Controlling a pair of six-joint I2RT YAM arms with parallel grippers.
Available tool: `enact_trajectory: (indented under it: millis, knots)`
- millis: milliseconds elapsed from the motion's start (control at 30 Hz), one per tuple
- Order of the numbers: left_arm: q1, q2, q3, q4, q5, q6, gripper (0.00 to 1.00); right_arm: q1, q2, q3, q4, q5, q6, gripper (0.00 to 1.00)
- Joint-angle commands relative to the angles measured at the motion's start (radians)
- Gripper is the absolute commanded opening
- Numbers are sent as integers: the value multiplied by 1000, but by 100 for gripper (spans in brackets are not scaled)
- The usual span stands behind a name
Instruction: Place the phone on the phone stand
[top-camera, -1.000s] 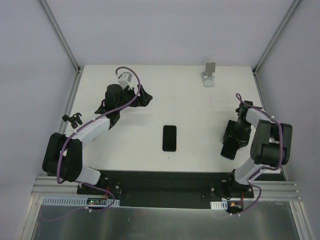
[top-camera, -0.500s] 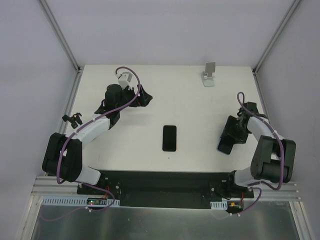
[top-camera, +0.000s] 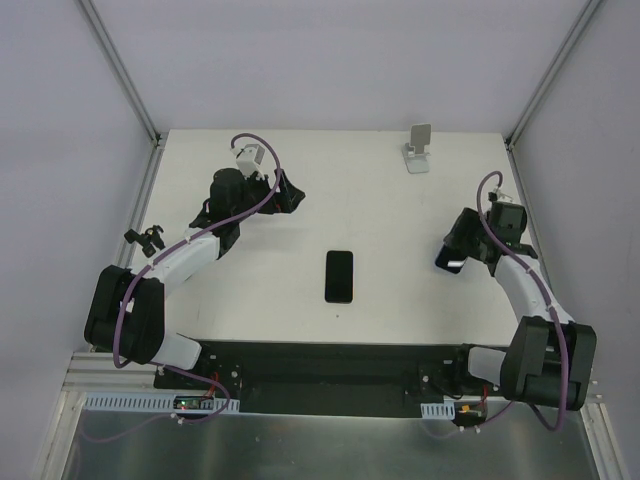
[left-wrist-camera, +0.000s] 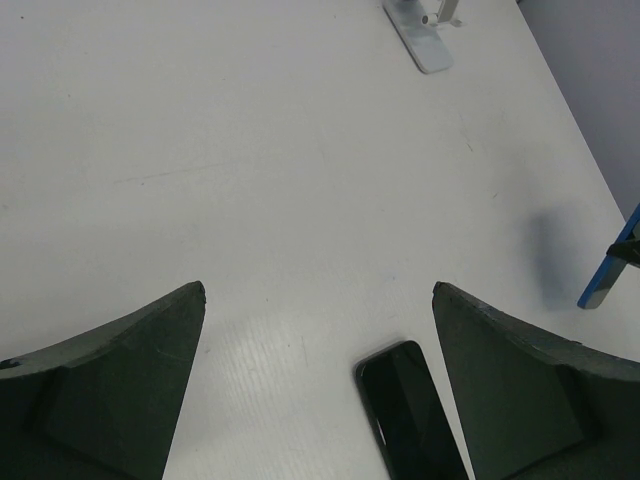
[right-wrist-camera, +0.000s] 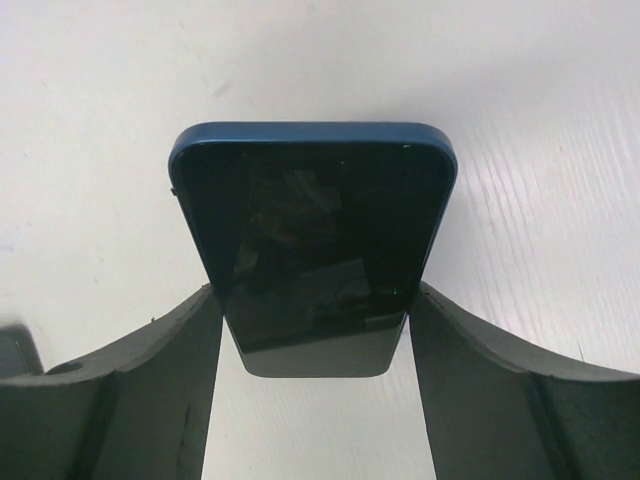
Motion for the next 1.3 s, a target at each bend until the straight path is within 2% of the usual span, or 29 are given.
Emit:
enact_trajectory:
  millis: [0, 167, 267, 433, 667, 900, 1267]
  knots:
    - [8, -21, 1, 32, -1, 15, 95, 56, 33, 103, 256, 58, 10, 0]
    - [8, -13, 2, 32, 4, 16, 95, 73, 178, 247, 392, 99, -61, 0]
    - [8, -1, 9, 35, 16, 8, 95, 81, 320, 388, 480, 42, -82, 0]
    - [8, 16, 15, 49, 32, -7, 94, 101, 579, 701, 488, 13, -153, 0]
    - [7, 30, 16, 68, 47, -21, 94, 154, 815, 950, 552, -7, -260, 1]
    - [7, 65, 39, 66, 88, -31, 93, 197, 978, 1125, 555, 3, -312, 0]
    - [7, 70, 41, 69, 104, -44, 93, 205, 1082, 1208, 566, 28, -346, 0]
